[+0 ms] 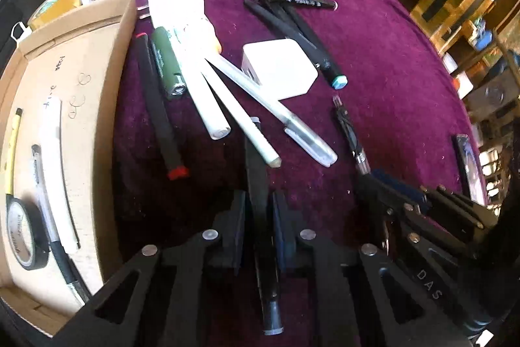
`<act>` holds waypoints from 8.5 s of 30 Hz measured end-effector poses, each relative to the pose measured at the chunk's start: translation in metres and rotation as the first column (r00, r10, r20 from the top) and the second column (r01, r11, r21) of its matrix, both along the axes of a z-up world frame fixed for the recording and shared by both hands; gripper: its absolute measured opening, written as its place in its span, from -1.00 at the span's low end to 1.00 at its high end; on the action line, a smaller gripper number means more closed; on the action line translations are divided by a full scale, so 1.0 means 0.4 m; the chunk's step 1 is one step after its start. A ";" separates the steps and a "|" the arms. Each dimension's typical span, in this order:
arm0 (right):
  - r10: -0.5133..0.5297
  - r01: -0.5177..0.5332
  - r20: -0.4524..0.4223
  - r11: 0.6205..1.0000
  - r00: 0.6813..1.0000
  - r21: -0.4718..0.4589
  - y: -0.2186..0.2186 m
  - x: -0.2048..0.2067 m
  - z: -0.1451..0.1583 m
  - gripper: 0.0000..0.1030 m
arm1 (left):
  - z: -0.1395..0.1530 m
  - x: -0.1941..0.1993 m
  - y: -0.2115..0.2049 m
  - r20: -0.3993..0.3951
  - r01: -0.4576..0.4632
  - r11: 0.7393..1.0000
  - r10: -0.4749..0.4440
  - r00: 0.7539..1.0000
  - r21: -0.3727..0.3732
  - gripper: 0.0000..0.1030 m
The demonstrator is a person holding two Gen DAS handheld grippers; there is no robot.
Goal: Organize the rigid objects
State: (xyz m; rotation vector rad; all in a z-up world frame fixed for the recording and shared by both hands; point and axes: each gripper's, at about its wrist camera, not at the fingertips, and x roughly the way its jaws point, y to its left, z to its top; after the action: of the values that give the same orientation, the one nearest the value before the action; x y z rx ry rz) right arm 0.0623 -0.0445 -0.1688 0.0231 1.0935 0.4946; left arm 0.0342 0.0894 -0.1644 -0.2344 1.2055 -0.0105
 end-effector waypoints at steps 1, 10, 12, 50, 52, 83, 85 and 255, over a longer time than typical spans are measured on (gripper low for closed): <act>-0.017 0.017 -0.014 1.000 1.000 0.019 -0.006 0.002 -0.001 -0.80 | 0.000 -0.005 0.004 0.008 0.000 1.000 0.001 1.000 -0.006 -0.70; -0.050 0.049 0.013 0.994 0.999 0.102 -0.023 -0.084 0.100 -0.81 | 0.076 -0.124 0.020 0.094 0.001 0.998 0.005 0.996 -0.067 -0.72; -0.035 0.032 0.030 0.993 0.999 0.111 -0.010 -0.115 0.124 -0.81 | 0.100 -0.156 0.013 0.124 0.005 0.999 0.002 0.992 -0.054 -0.73; 0.276 -0.279 0.040 0.943 0.960 0.179 0.310 -0.164 0.187 -0.80 | 0.226 -0.259 0.428 0.249 -0.300 0.944 0.326 0.912 -0.137 -0.72; 0.286 -0.287 0.029 0.942 0.958 0.177 0.337 -0.139 0.177 -0.80 | 0.215 -0.218 0.463 0.240 -0.316 0.938 0.342 0.908 -0.141 -0.72; 0.272 -0.273 -0.060 0.962 0.960 -0.016 0.613 0.055 0.037 -0.77 | 0.031 0.023 0.622 0.082 -0.343 0.935 0.350 0.933 -0.088 -0.72; 0.277 -0.279 -0.052 0.960 0.959 -0.032 0.618 0.050 0.037 -0.77 | 0.029 0.024 0.618 0.088 -0.337 0.939 0.343 0.935 -0.076 -0.72; 0.160 -0.156 -0.113 0.987 0.981 0.040 0.609 0.070 0.035 -0.81 | 0.039 -0.203 0.663 0.042 -0.332 0.939 0.337 0.940 -0.093 -0.86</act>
State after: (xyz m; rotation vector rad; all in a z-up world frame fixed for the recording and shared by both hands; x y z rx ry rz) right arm 0.0904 0.1991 -0.1549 -0.0084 1.2073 0.6593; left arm -0.0470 0.3545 -0.1487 -0.5089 1.0959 0.2287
